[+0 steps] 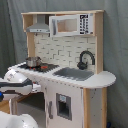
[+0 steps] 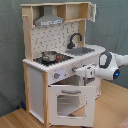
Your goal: Play with the kitchen
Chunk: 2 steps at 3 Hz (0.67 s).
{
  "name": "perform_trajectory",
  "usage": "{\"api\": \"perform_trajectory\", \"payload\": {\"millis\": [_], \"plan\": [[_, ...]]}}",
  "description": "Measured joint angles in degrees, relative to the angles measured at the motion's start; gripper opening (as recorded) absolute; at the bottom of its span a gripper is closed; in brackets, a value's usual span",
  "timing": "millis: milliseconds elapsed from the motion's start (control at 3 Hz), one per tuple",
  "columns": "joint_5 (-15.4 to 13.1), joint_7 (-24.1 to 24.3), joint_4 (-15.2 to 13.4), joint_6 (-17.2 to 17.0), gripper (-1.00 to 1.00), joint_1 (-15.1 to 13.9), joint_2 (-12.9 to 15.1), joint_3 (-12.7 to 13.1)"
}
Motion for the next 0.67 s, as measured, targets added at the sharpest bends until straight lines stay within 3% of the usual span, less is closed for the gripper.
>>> {"api": "perform_trajectory", "payload": {"millis": [667], "plan": [[-1.23,2.14,5.7,-0.21,1.0,-8.44,-0.06,6.01]]}}
